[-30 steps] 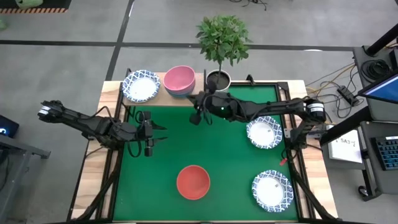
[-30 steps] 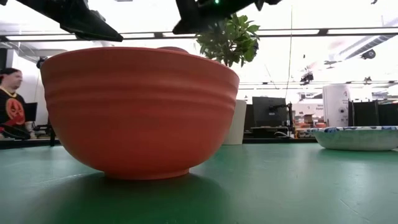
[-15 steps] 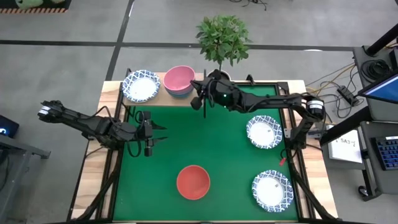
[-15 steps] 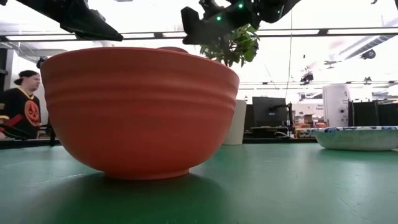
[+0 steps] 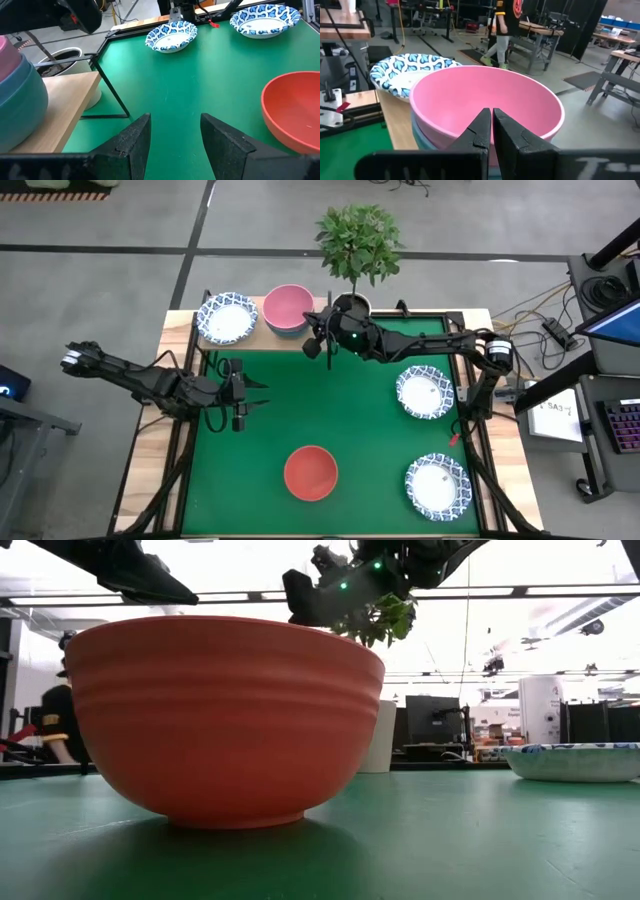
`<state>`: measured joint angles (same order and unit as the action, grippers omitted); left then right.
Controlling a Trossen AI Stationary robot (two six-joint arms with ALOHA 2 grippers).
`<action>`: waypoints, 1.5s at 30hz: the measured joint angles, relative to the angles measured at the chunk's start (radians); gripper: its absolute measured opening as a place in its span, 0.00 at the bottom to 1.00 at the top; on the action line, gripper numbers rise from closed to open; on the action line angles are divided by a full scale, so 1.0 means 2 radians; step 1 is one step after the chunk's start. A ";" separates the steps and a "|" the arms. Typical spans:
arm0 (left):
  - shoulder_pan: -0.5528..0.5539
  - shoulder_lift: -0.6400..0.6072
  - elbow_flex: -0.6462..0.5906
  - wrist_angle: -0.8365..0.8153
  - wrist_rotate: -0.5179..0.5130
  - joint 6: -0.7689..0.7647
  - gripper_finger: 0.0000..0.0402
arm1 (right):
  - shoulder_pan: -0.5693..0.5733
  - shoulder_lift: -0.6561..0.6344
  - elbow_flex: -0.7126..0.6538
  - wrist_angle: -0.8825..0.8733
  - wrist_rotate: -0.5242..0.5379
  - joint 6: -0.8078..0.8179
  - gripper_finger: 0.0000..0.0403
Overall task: Place and stack bowls onto a shelf
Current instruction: Stack the pink bowl on top of the blue bowl on the shelf, then stack the white patterned bowl on top of the white patterned bowl on the shelf
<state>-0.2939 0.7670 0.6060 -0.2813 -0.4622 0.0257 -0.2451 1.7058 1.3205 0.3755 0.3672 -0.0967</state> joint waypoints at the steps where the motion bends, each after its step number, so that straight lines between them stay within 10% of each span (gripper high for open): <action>1: 0.000 0.000 0.000 0.000 0.000 0.000 0.39 | -0.001 0.000 0.000 -0.002 0.000 0.003 0.02; 14: 0.000 0.000 0.000 0.000 0.000 0.001 0.39 | 0.009 -0.026 0.000 -0.056 0.000 0.009 0.02; 25: 0.000 0.012 0.000 0.022 0.000 -0.049 0.39 | 0.093 -0.124 -0.018 -0.359 0.000 0.032 0.02; 35: 0.000 0.105 -0.006 0.158 0.061 -0.121 0.39 | 0.155 -0.230 -0.181 -0.273 0.000 0.014 0.02; 45: -0.001 0.204 0.080 0.093 0.076 -0.135 0.39 | 0.152 -0.357 -0.283 -0.299 0.000 0.124 0.02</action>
<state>-0.2958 1.1741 0.7652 -0.0954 -0.3103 -0.2437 0.0582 0.9920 0.7540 -0.2224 0.3676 0.1514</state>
